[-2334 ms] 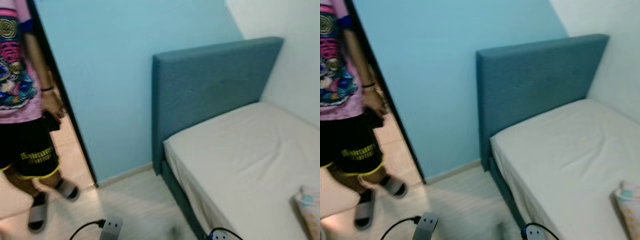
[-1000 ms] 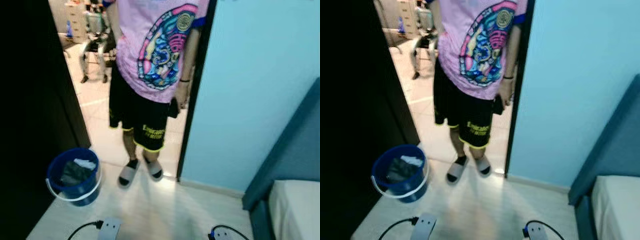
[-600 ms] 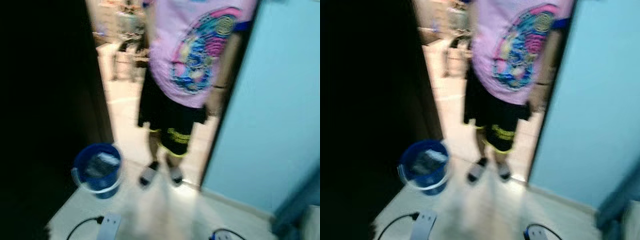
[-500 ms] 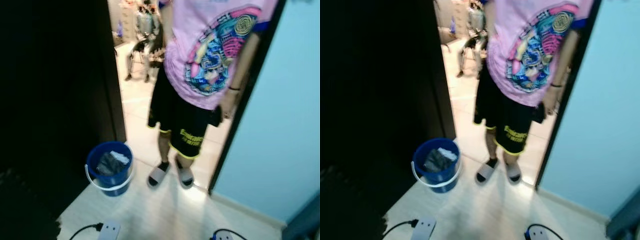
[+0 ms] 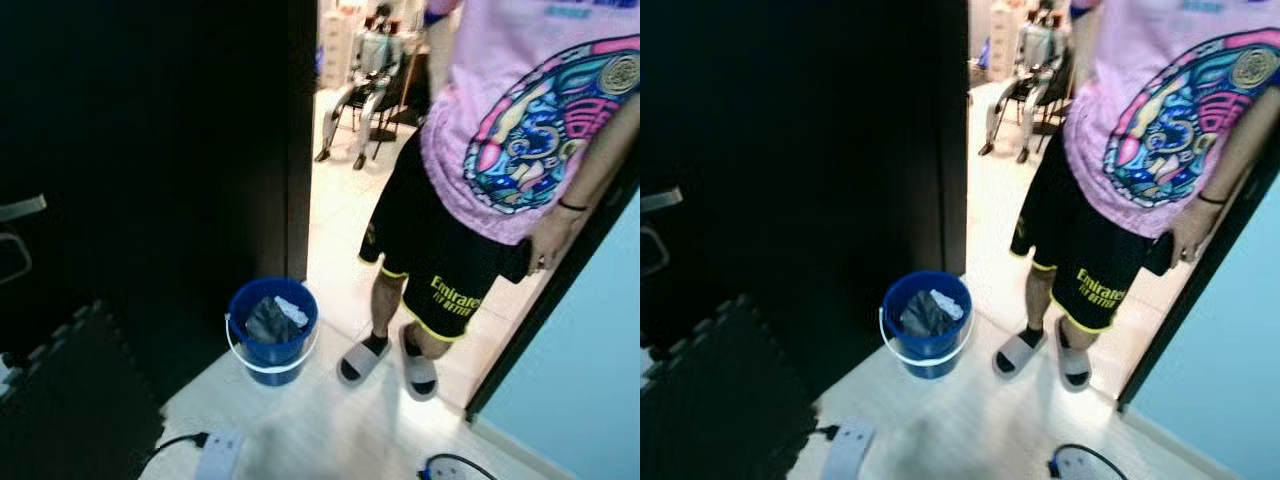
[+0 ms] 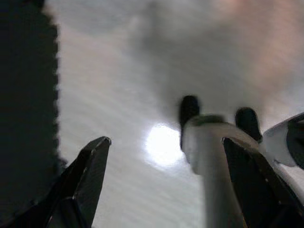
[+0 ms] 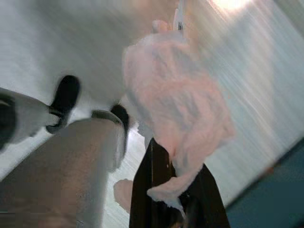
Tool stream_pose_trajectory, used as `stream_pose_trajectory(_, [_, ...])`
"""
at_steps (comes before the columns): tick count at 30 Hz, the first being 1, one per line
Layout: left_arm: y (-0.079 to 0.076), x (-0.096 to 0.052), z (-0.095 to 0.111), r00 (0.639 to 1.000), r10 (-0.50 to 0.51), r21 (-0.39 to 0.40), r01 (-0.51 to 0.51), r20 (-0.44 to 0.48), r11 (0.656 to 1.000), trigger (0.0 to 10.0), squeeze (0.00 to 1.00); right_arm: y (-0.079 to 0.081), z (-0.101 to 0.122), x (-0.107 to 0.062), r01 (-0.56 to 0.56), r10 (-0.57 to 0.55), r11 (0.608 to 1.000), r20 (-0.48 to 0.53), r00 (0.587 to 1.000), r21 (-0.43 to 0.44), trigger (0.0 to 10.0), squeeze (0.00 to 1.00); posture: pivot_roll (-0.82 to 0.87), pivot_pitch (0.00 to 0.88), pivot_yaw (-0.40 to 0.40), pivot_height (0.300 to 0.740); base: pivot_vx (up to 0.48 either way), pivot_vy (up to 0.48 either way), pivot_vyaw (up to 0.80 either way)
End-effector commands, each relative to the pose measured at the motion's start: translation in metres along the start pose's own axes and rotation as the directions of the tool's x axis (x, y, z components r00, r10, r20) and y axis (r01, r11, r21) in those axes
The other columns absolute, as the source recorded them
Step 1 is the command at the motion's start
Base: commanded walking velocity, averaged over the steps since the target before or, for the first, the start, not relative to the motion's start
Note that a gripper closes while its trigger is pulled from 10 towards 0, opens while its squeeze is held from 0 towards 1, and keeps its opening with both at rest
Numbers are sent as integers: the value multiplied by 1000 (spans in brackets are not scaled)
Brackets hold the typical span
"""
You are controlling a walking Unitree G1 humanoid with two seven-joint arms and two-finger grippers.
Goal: Clean up the room
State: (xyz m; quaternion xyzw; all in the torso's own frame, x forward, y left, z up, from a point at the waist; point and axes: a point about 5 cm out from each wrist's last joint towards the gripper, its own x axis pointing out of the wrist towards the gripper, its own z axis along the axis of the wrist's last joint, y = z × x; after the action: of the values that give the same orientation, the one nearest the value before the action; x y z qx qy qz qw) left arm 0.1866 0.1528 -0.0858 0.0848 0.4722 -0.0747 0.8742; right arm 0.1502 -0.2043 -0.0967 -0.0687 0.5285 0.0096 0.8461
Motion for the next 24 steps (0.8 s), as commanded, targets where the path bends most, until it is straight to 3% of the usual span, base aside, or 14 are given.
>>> stream_pose_trajectory(1, [-4, -1, -9, 1000, -6, 17, 7, -29, 1000, 10000, 0, -4, -3, -1, 12, -12, 1000, -10, 1000, 0, 10000, 0, 32, 0, -39, 740, 0, 0, 781])
stream_pose_trajectory(6, [-3, -1, -9, 1000, -2, 21, 3, -26, 1000, 10000, 0, -4, -2, -1, 27, -28, 999, 8, 1000, 33, 10000, 0, 32, 0, -36, 740, 0, 0, 781])
stream_pose_trajectory(11, [-3, -1, -9, 1000, -14, -2, 14, -27, 1000, 10000, 0, -6, 5, -1, 59, -67, 995, 102, 993, 82, 10000, 0, 25, 0, -27, 740, 0, 0, 709])
stream_pose_trajectory(13, [-4, -1, -8, 999, -22, 14, 23, -28, 1000, 10000, 0, -31, 50, -3, 64, -84, 993, 216, 973, 95, 10000, 0, 24, 0, -28, 740, 0, 0, 0])
stream_pose_trajectory(15, [-4, -1, -8, 999, -24, -1, 24, -31, 1000, 10000, 0, -43, 87, -8, 59, -79, 996, 314, 946, 71, 10000, 0, 24, 0, -29, 740, 0, 0, 0])
stream_pose_trajectory(21, [-4, -1, -9, 999, -16, -8, 15, -36, 1000, 10000, 0, -38, 127, -14, 37, -20, 999, 425, 905, -31, 10000, 0, 27, 0, -32, 740, 0, -320, 0])
stream_pose_trajectory(23, [-4, -1, -10, 999, -13, -17, 13, -36, 1000, 10000, 0, -28, 146, -18, 2, 52, 993, 469, 882, -116, 10000, 0, 27, 0, -33, 740, 0, -480, 0])
stream_pose_trajectory(24, [-4, -1, -10, 999, -8, -38, 7, -31, 999, 10000, 0, -18, 159, -21, -21, 130, 975, 489, 862, -221, 10000, 0, 27, 0, -33, 740, 0, 0, 0])
